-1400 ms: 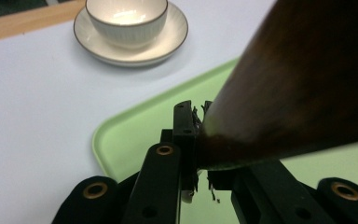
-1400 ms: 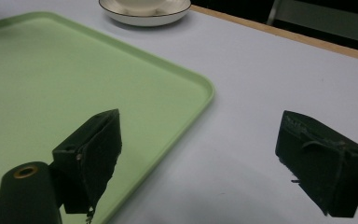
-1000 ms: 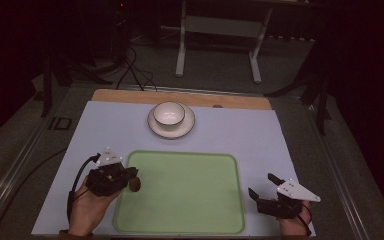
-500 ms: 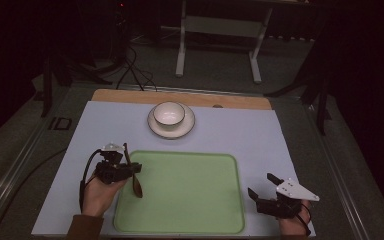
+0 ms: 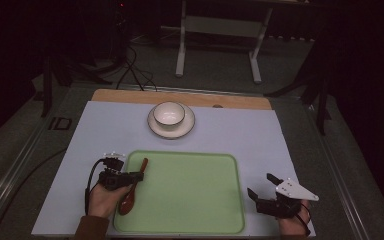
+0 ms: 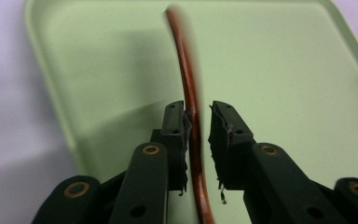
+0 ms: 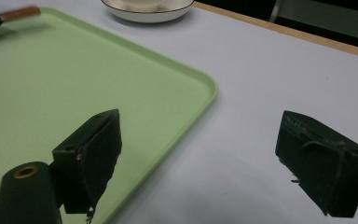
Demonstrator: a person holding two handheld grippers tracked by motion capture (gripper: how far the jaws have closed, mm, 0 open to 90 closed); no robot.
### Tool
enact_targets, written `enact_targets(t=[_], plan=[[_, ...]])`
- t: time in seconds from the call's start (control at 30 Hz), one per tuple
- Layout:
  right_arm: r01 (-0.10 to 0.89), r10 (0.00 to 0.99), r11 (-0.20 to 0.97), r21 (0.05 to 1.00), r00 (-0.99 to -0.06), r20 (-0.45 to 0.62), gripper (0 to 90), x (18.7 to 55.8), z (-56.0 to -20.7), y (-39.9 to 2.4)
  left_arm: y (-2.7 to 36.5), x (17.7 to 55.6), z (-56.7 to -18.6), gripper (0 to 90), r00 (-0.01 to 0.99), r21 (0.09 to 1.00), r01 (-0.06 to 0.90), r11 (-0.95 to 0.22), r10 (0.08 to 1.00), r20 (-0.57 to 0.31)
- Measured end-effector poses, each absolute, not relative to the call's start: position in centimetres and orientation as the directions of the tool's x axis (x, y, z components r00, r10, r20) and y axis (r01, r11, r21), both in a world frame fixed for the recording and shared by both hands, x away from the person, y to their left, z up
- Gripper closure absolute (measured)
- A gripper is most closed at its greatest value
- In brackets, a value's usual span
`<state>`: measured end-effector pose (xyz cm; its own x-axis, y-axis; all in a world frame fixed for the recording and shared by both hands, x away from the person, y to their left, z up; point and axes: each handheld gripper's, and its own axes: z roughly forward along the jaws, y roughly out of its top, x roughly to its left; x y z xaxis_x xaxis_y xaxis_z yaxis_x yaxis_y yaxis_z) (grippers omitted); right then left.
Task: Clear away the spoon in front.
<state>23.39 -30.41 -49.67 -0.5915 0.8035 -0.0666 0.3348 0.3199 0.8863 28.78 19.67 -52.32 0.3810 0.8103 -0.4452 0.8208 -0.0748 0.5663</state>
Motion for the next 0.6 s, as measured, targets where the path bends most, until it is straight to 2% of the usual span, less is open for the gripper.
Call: enact_targets(t=[0.3,0.6], plan=[[0.336,0.802,0.321,0.886,-0.593,-0.066,14.1,23.41,-49.68,-30.39,19.67,28.3,-52.45,75.4,0.359,0.574,0.814,-0.082,0.85,-0.387],[0.331,0.802,0.32,0.888,-0.593,-0.068,14.1,23.37,-49.61,-30.5,19.17,27.97,-52.15,69.8,0.384,0.599,0.793,-0.108,0.853,-0.354]])
